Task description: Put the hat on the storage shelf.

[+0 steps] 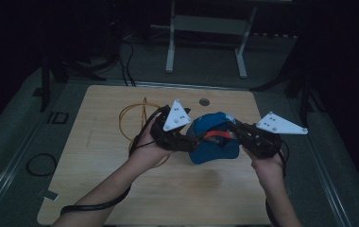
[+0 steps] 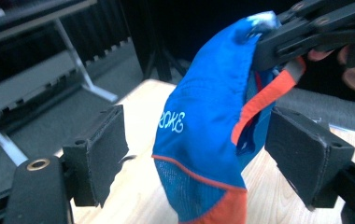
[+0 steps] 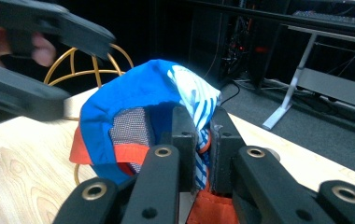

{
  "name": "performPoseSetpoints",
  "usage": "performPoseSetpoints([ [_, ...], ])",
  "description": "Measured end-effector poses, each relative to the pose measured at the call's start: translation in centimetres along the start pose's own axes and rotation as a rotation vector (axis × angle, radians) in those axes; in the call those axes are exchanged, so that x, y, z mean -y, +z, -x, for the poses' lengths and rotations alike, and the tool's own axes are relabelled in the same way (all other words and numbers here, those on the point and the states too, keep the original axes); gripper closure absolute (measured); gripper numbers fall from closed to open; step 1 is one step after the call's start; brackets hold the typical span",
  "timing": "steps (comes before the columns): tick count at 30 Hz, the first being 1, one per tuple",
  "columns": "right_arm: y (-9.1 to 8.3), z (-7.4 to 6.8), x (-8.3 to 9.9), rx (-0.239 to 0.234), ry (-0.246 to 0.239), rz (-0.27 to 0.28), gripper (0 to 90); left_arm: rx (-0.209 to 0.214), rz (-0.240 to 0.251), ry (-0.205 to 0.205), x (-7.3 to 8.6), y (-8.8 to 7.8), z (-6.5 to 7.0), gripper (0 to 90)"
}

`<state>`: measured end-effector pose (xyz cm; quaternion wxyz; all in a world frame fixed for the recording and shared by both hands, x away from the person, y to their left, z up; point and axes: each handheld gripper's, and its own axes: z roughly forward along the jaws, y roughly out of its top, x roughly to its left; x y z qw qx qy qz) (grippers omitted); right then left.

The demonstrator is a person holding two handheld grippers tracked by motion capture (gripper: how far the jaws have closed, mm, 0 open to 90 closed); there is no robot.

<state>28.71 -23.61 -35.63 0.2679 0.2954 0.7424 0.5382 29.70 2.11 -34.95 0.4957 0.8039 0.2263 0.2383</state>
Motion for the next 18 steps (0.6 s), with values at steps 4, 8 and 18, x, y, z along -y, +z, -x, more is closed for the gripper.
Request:
performPoseSetpoints([
  [4, 0.0, -0.5, 0.1, -0.015, -0.009, 0.002, 83.2, -0.028, -0.042, 0.0, -0.1, 1.7, 0.3, 25.1],
  [8, -0.2, -0.9, 0.0, -0.034, -0.02, 0.006, 83.1, -0.055, -0.068, 0.01, 0.0, 2.7, 0.6, 35.6],
  [18, -0.3, -1.7, 0.7, -0.046, -0.028, -0.007, 83.1, -0.039, -0.149, 0.093, 0.2, 4.2, 1.3, 79.6],
])
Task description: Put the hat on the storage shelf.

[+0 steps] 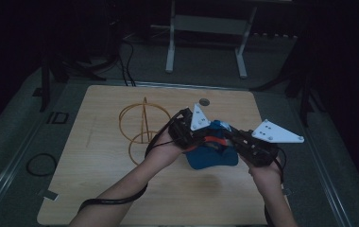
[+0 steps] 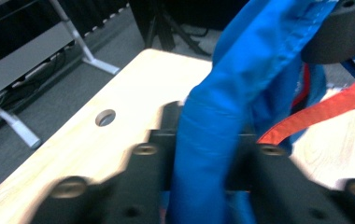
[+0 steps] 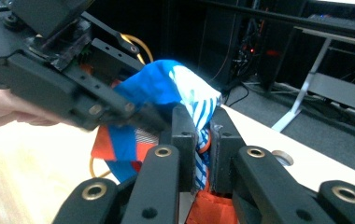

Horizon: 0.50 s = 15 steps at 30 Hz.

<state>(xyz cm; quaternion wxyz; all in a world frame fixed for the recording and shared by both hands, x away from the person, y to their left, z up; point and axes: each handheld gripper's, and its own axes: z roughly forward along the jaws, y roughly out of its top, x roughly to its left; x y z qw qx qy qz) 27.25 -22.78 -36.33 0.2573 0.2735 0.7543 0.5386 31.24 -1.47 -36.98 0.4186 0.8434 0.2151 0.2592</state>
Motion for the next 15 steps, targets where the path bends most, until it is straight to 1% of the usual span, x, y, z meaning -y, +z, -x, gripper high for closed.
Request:
performPoseSetpoints([
  [2, 0.1, -0.1, 0.2, -0.004, 0.002, -0.003, 83.1, -0.012, -0.005, 0.008, 0.0, 0.2, 0.1, 87.3],
  [3, 0.2, -0.2, 0.4, -0.005, -0.002, -0.011, 83.0, -0.021, -0.007, 0.013, 0.0, 0.3, 0.2, 88.2],
  [4, 0.2, -0.3, 0.4, -0.006, -0.005, -0.012, 83.0, -0.029, -0.001, 0.009, 0.1, 0.3, 0.2, 88.5],
  [6, 0.2, -0.4, 0.6, -0.007, 0.001, -0.011, 82.9, -0.043, 0.009, 0.008, 0.1, 0.3, 0.1, 89.0],
  [8, 0.2, -0.5, 0.8, -0.011, 0.007, -0.012, 82.6, -0.061, 0.021, 0.018, 0.0, 0.1, 0.1, 89.2],
  [9, 0.2, -0.5, 0.8, -0.012, 0.009, -0.009, 81.7, -0.062, 0.027, 0.022, -0.1, 0.0, 0.1, 89.2],
  [10, 0.2, -0.6, 0.9, -0.018, 0.014, -0.005, 79.6, -0.061, 0.034, 0.027, -0.2, -0.1, 0.2, 89.3],
  [11, 0.1, -0.6, 0.9, -0.026, 0.011, -0.005, 76.3, -0.078, 0.042, 0.033, -0.3, -0.3, 0.2, 89.3],
  [13, -0.2, -0.8, 0.9, -0.024, 0.004, -0.002, 69.9, -0.081, 0.049, 0.041, -0.5, -0.5, 0.1, 89.4],
  [14, -0.2, -0.8, 0.9, -0.024, 0.004, -0.002, 69.9, -0.081, 0.049, 0.041, -0.5, -0.5, 0.1, 89.4],
  [15, -0.3, -0.9, 1.0, -0.033, 0.007, 0.001, 66.8, -0.103, 0.057, 0.042, -0.6, -0.7, 0.0, 89.4],
])
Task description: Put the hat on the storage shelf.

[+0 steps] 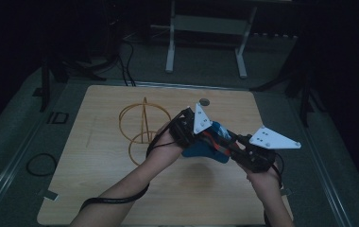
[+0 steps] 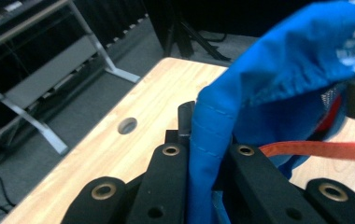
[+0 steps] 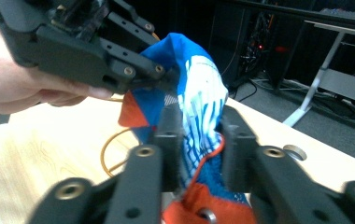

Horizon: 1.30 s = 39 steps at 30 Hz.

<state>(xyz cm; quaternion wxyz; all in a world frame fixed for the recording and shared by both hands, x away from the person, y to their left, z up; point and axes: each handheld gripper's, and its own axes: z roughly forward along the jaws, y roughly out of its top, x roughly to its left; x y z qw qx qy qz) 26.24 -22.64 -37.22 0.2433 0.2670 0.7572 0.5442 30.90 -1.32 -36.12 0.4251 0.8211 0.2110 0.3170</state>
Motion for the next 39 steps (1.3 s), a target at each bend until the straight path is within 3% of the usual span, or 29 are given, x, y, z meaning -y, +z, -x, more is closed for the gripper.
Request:
performPoseSetpoints([
  [6, -1.9, -0.1, -0.2, -0.046, 0.013, 0.048, 51.6, -0.006, 0.029, -0.004, 0.0, -0.4, -0.4, 89.3],
  [8, -2.5, 0.0, -0.1, -0.046, 0.006, 0.058, 48.7, -0.018, 0.056, 0.002, 0.0, -0.7, -0.5, 89.3],
  [13, -3.3, 1.0, 0.4, -0.07, 0.013, 0.048, 41.3, 0.022, 0.167, 0.012, 0.4, -1.9, -1.4, 89.2],
  [16, -3.5, 1.5, 0.7, -0.089, 0.021, 0.045, 43.7, 0.047, 0.164, -0.032, 0.4, -2.3, -2.2, 89.2],
  [18, -3.6, 2.0, 0.8, -0.116, 0.035, 0.052, 45.7, 0.049, 0.178, -0.025, 0.4, -2.6, -2.4, 89.3],
  [22, -3.6, 2.3, 0.9, -0.103, 0.029, 0.052, 47.3, 0.083, 0.239, 0.006, 0.6, -3.2, -2.6, 89.2],
  [24, -3.6, 2.3, 0.9, -0.105, 0.032, 0.05, 47.3, 0.083, 0.239, 0.006, 0.6, -3.2, -2.6, 89.2],
  [25, -3.6, 2.2, 1.0, -0.089, 0.028, 0.051, 50.6, 0.131, 0.294, 0.034, 0.8, -3.7, -2.9, 89.2],
  [26, -3.6, 2.2, 1.1, -0.082, 0.023, 0.055, 51.0, 0.136, 0.313, 0.043, 0.9, -3.8, -3.0, 89.1],
  [27, -3.6, 2.0, 1.1, -0.087, 0.02, 0.059, 51.0, 0.176, 0.346, 0.041, 1.1, -3.9, -3.2, 89.1],
  [30, -3.5, 1.6, 1.1, -0.093, 0.003, 0.065, 51.4, 0.236, 0.421, 0.039, 1.6, -3.9, -3.7, 89.1],
  [33, -3.4, 1.3, 0.9, -0.102, -0.005, 0.069, 51.9, 0.297, 0.466, 0.009, 1.9, -3.8, -4.2, 89.1],
  [39, -3.2, 0.6, 0.7, -0.131, -0.025, 0.077, 52.6, 0.413, 0.532, -0.006, 2.3, -3.8, -4.2, 89.1],
])
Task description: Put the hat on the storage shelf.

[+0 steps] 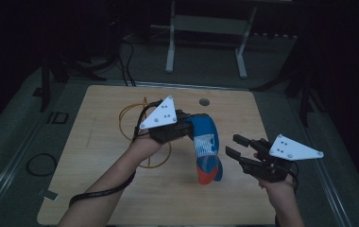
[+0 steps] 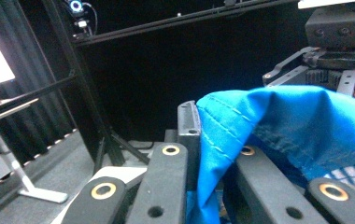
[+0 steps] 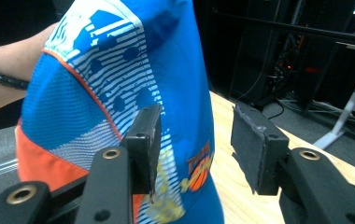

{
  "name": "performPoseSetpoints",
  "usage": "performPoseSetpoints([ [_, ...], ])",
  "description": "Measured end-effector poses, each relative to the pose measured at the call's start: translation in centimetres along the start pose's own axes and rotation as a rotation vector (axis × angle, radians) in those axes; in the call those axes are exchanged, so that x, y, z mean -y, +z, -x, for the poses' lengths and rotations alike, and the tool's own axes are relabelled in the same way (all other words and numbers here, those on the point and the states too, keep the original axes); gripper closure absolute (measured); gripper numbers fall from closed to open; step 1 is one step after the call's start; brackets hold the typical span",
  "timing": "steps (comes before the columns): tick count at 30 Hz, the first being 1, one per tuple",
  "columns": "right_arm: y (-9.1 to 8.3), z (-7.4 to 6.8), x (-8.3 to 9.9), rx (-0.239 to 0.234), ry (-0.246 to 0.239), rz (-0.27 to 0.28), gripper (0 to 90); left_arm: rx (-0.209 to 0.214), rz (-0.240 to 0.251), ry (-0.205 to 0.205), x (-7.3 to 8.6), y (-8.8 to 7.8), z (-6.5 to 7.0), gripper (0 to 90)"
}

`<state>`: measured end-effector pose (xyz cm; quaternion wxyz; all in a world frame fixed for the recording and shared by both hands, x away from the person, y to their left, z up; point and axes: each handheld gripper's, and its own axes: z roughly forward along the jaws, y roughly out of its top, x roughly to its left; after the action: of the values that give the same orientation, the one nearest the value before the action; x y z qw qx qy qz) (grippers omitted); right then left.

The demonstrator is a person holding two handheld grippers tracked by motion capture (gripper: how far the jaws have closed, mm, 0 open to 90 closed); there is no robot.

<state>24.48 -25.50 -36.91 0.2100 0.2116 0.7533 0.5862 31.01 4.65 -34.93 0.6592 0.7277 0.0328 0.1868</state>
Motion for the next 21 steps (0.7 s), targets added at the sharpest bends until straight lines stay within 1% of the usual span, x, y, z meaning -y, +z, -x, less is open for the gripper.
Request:
performPoseSetpoints([
  [1, 0.1, -0.1, 0.0, -0.008, 0.002, 0.002, 52.6, 0.0, 0.0, 0.0, 0.0, 0.0, 0.0, 89.1],
  [2, 0.2, -0.3, 0.0, -0.014, 0.0, 0.002, 52.6, 0.02, 0.01, -0.003, 0.0, 0.0, 0.1, 89.1],
  [4, 0.4, -0.7, 0.0, -0.025, -0.01, -0.002, 52.6, 0.06, 0.045, -0.04, 0.0, 0.0, 0.0, 89.0],
  [5, 0.6, -0.8, 0.0, -0.025, -0.018, -0.006, 52.6, 0.084, 0.049, -0.06, 0.0, 0.1, 0.0, 89.0],
  [7, 0.9, -1.0, 0.0, -0.032, -0.024, -0.012, 52.6, 0.111, 0.066, -0.079, 0.0, 0.2, 0.0, 89.0],
  [8, 1.0, -1.1, 0.0, -0.04, -0.025, -0.013, 52.7, 0.131, 0.071, -0.083, 0.0, 0.2, 0.0, 89.0],
  [11, 1.1, -1.4, -0.1, -0.051, -0.043, -0.01, 54.2, 0.16, 0.082, -0.073, 0.0, 0.4, 0.2, 89.0],
  [13, 1.2, -1.5, -0.2, -0.065, -0.052, -0.009, 56.1, 0.166, 0.083, -0.069, 0.0, 0.5, 0.3, 89.0],
  [14, 1.3, -1.5, -0.3, -0.08, -0.049, -0.012, 57.5, 0.165, 0.083, -0.064, 0.0, 0.6, 0.3, 89.0],
  [16, 1.6, -1.6, -0.3, -0.094, -0.049, -0.023, 59.2, 0.164, 0.081, -0.074, 0.0, 0.7, 0.3, 89.0],
  [17, 1.7, -1.6, -0.4, -0.103, -0.054, -0.03, 59.6, 0.155, 0.077, -0.073, 0.0, 0.7, 0.3, 89.0],
  [19, 1.9, -1.7, -0.3, -0.101, -0.058, -0.032, 63.2, 0.161, 0.079, -0.085, 0.0, 0.8, 0.3, 89.1],
  [20, 2.0, -1.7, -0.3, -0.102, -0.059, -0.031, 63.6, 0.152, 0.075, -0.085, 0.0, 0.8, 0.3, 89.0],
  [21, 2.0, -1.7, -0.3, -0.101, -0.058, -0.032, 64.4, 0.155, 0.077, -0.091, 0.1, 0.8, 0.2, 89.1],
])
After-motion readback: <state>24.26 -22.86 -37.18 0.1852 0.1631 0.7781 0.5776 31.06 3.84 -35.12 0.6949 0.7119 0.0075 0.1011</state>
